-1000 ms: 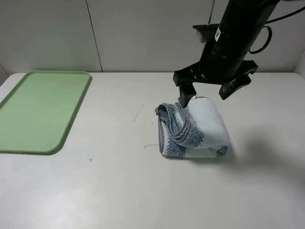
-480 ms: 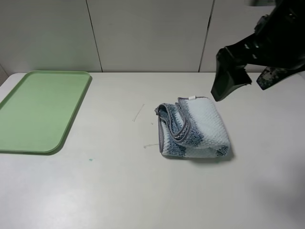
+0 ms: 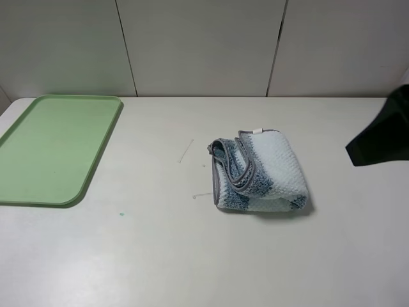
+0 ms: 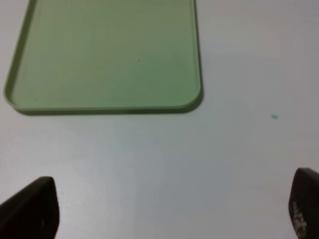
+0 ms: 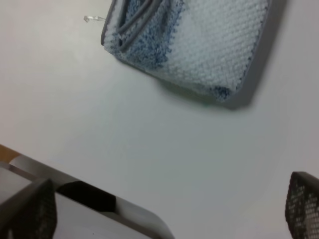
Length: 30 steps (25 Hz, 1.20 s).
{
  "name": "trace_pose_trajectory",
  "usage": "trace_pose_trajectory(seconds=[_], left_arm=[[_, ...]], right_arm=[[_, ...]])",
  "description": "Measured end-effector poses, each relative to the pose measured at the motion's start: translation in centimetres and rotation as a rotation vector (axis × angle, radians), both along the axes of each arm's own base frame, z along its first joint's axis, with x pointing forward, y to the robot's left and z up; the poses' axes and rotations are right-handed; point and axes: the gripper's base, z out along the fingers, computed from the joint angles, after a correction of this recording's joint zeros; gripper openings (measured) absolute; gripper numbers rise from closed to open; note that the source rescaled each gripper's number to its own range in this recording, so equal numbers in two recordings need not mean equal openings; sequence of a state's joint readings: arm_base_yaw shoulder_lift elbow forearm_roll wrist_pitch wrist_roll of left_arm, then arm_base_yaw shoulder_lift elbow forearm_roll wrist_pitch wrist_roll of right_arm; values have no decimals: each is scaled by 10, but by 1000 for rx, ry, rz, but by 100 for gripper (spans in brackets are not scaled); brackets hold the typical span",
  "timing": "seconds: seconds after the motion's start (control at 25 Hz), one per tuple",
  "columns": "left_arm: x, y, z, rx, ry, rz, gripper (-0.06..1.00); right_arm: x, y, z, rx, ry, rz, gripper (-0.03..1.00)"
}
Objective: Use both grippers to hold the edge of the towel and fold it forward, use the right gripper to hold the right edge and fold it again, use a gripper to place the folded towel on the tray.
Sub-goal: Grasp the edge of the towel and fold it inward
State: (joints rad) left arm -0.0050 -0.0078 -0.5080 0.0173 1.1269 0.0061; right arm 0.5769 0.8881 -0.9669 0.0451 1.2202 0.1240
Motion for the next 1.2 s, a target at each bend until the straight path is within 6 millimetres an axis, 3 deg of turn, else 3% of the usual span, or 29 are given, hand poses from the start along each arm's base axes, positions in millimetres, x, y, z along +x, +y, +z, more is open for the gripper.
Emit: trace_pose_trajectory(seconds=[0.28, 0.6, 0.92, 1.2], left_arm=[[0, 0, 0, 0, 0, 0, 91], [0, 0, 0, 0, 0, 0, 91], [0, 0, 0, 0, 0, 0, 91], [0, 0, 0, 0, 0, 0, 91]], right_arm=[[-44, -29, -10, 63, -88, -6, 100], [-85, -65, -41, 99, -254, -212, 100], [-110, -75, -54, 140, -573, -437, 100], [-119, -76, -72, 111, -617, -527, 100]])
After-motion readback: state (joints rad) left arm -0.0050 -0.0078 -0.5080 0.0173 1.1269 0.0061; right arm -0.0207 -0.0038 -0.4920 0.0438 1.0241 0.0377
